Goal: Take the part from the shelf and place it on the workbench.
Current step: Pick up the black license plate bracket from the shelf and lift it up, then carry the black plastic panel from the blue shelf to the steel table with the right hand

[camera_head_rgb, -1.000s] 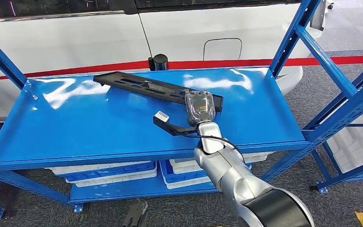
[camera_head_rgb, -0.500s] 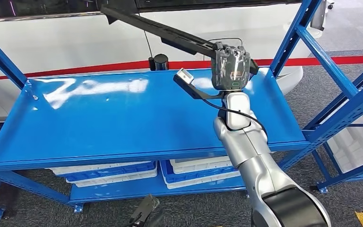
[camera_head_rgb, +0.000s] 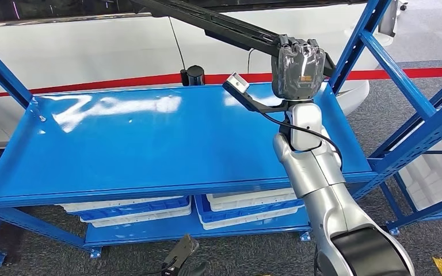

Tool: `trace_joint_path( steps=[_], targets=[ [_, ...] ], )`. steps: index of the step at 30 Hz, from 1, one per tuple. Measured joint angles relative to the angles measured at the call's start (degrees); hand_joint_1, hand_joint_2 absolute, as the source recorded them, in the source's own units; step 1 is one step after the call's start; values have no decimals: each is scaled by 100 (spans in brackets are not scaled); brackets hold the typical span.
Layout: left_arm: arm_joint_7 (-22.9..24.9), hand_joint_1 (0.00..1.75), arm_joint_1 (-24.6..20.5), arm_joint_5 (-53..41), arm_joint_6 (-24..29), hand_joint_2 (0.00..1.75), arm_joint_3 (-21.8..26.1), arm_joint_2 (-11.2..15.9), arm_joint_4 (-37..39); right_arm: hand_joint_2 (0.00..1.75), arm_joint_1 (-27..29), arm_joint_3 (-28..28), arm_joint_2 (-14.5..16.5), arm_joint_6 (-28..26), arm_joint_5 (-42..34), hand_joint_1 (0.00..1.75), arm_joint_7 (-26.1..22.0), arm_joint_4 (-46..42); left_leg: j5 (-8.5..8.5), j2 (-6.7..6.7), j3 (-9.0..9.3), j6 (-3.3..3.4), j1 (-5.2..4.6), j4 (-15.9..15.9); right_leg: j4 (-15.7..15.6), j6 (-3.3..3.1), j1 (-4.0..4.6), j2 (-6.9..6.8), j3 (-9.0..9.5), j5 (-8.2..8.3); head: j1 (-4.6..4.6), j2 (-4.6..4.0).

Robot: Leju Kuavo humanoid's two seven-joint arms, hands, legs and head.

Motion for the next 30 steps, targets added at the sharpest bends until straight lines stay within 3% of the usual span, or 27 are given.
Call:
trace_joint_path(
  steps=[6, 11, 15, 18, 20, 22, 23, 24, 25, 27, 29, 30],
  targets=[
    [-2, 0, -28, 213, 34, 175, 4, 1, 0, 175, -67, 0, -43, 195, -133, 175, -358, -6, 0, 0, 0, 0, -2, 0, 0, 0, -1, 0, 3, 0, 0, 0],
    [-28, 0, -22, 435, -72, 175, 12, 2, 0, 175, -49, 5, 21, 385, -822, 175, -659, 34, 0, -3, 0, 0, -2, 0, -1, 0, -1, -1, 2, 0, 1, 0],
    [86, 0, -12, 443, 332, 175, 13, 14, -1, 175, 70, -14, 14, 555, -1505, 175, -734, -80, -37, -4, -6, 98, -33, 44, -28, 80, -42, 4, 18, 12, -9, 0],
    [187, 0, -4, 389, 654, 175, 7, -3, -10, 175, 257, -81, -89, 716, -1992, 175, -734, -400, 46, 6, 77, 187, -11, -101, -32, 134, -53, 1, 20, -16, -15, 0],
    [227, 0, -2, 366, 699, 175, 1, -28, -22, 175, 363, -136, -214, 877, -2369, 175, -760, -634, 111, 14, 140, 231, 17, -224, 406, 96, -58, -5, -183, -273, 1, 0],
    [297, 0, -1, 409, 627, 175, 1, -44, -34, 175, 450, -177, -335, 1099, -2781, 175, -831, -845, 123, 14, 134, 242, 14, -234, 1291, 61, -61, -5, -599, -631, 19, 0],
    [355, 0, -1, 479, 532, 175, 3, -48, -38, 175, 486, -191, -377, 1218, -2995, 175, -881, -927, 125, 17, 124, 239, 15, -226, 1639, 77, -68, -5, -773, -727, 33, 0],
    [413, 0, -1, 567, 420, 175, 8, -46, -40, 175, 507, -200, -401, 1318, -3187, 175, -931, -982, 127, 20, 110, 235, 19, -212, 1771, 121, -80, -7, -847, -724, 41, 0],
    [461, 0, -2, 652, 324, 175, 15, -42, -45, 175, 502, -203, -408, 1404, -3362, 175, -977, -1019, 127, 24, 91, 226, 26, -188, 1647, 187, -98, -9, -798, -621, 51, 0],
    [486, 0, -10, 768, 260, 175, 35, -25, -61, 175, 418, -198, -388, 1520, -3632, 175, -1046, -1047, 114, 30, 25, 171, 46, -94, 861, 333, -155, -32, -424, -294, 63, 0],
    [448, 0, -18, 819, 328, 175, 59, 11, -82, 175, 291, -181, -346, 1590, -3835, 175, -1101, -1038, 99, 19, -73, 80, 39, 26, 329, 360, -174, -19, -141, -65, 76, 0],
    [422, 0, -21, 834, 370, 175, 72, 33, -91, 175, 235, -168, -322, 1619, -3934, 175, -1128, -1025, 99, 7, -122, 39, 29, 81, 270, 324, -171, -3, -119, -41, 77, 0]
  ],
)
